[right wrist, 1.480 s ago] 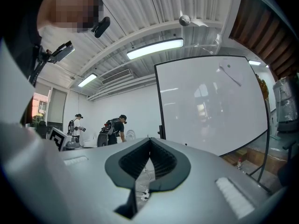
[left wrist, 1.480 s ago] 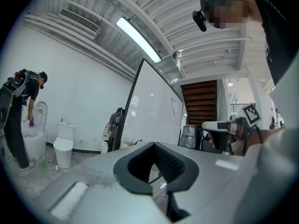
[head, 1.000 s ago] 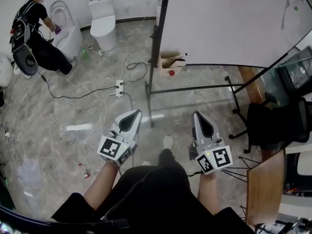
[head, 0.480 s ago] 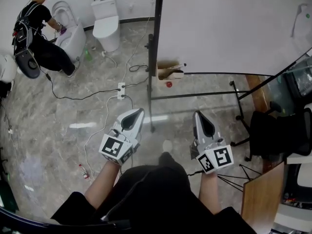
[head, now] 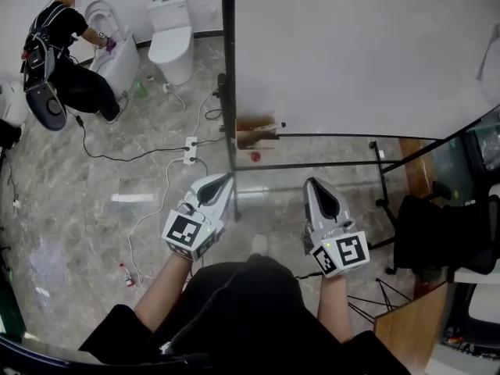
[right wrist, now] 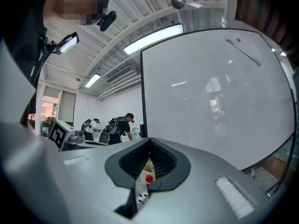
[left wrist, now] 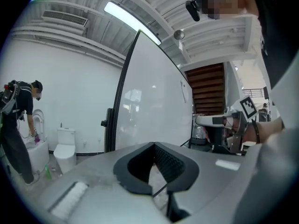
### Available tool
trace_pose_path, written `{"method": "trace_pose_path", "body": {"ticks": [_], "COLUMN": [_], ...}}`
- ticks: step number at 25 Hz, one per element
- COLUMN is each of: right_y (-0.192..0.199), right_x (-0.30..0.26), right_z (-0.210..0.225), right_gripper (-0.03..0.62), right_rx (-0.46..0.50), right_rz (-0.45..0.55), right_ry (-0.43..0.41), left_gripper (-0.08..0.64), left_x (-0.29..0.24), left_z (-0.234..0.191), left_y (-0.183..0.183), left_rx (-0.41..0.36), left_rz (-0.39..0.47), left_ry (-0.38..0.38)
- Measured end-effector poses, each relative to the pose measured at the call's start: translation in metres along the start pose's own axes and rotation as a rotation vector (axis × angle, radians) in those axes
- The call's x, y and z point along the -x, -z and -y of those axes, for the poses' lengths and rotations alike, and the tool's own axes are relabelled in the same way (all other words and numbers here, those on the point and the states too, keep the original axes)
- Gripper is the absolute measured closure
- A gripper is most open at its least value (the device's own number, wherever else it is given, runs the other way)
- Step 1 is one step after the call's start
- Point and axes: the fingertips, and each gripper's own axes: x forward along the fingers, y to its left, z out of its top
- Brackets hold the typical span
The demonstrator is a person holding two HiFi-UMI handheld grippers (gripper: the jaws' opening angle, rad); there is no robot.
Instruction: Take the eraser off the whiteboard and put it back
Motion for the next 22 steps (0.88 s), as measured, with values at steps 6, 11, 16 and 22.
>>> {"method": "trace_pose_path", "body": {"ticks": [6, 11, 16, 22], "right_y": [-0.003, -0.003, -0.002, 0.001], "right_x": [-0.026, -0.046, -0.059, -0.067], "right_z": [0.043, 0.071, 0.087, 0.100], "right_gripper": [0.583, 0.583, 0.583, 0.583], "right_rx": [-0.004, -0.001, -0.006, -0.017], "right_rz": [-0.006, -0.008, -0.014, -0.016], "right_ry": [-0.044, -0.079, -0.114, -0.123], "left_gripper": [0.531, 0.531, 0.531, 0.523], "left_x": [-0.045, -0.074, -0.092, -0.107], "left_z": [-0.003, -0.009, -0.011, -0.012], "left_y": [-0.006, -0.006, -0.005, -0.005], "left_rx": [-0.001, -0.017, -0.038, -0.033], "left_rz": [-0.002, -0.008, -0.017, -0.032], "left_ry": [-0.010, -0.028, -0.043, -0.045]}}
